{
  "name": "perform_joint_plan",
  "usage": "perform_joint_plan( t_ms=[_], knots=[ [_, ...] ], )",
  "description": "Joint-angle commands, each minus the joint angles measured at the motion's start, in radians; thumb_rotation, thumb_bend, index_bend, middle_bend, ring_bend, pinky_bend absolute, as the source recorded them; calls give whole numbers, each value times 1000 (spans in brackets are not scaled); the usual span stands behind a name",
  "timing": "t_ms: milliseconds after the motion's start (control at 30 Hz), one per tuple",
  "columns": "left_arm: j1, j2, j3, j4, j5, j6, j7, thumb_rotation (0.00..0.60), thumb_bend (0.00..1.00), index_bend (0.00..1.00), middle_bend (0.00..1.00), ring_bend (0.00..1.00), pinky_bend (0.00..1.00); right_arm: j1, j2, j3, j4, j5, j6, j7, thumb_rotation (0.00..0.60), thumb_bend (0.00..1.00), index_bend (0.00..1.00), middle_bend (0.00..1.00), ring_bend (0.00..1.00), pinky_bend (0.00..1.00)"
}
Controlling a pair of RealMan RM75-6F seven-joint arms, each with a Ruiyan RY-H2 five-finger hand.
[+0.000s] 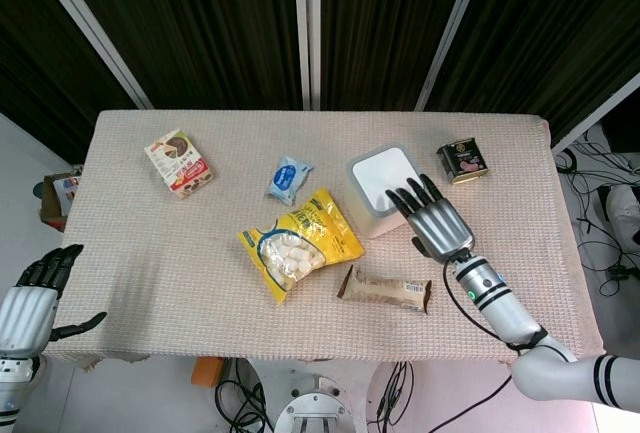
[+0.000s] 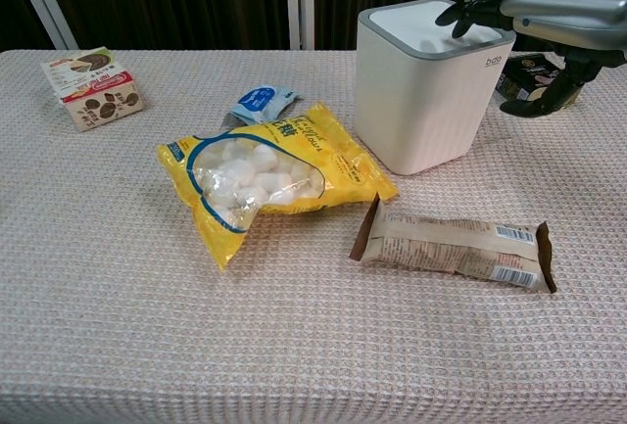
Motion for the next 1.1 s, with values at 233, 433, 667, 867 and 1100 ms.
perform_joint_plan(
  t_ms=[233, 433, 667, 867, 1100],
  knots=[
    [2, 5, -2, -5, 1, 7, 1, 436, 34, 39, 117, 116, 220, -60, 32, 20, -35, -165, 152, 93, 600, 255, 0, 95, 0, 0],
    [6, 9, -4, -4, -3, 13, -6, 435, 33, 39, 117, 116, 220, -236, 117, -78, -52, -374, 377, 210, 600, 241, 0, 0, 0, 0],
    [3, 8, -6, -2, -5, 7, -9, 432, 34, 39, 117, 116, 220, -536, 107, -248, 152, -446, 621, 279, 600, 211, 0, 0, 0, 0],
    [-1, -6, 1, 9, 0, -6, -8, 435, 34, 39, 115, 116, 220, -678, -69, -221, 493, -458, 777, 503, 600, 206, 0, 0, 0, 0],
    [2, -1, 0, 5, 7, 11, -7, 433, 33, 39, 112, 116, 220, -692, -94, -188, 540, -454, 744, 572, 600, 206, 0, 0, 0, 0]
  ],
)
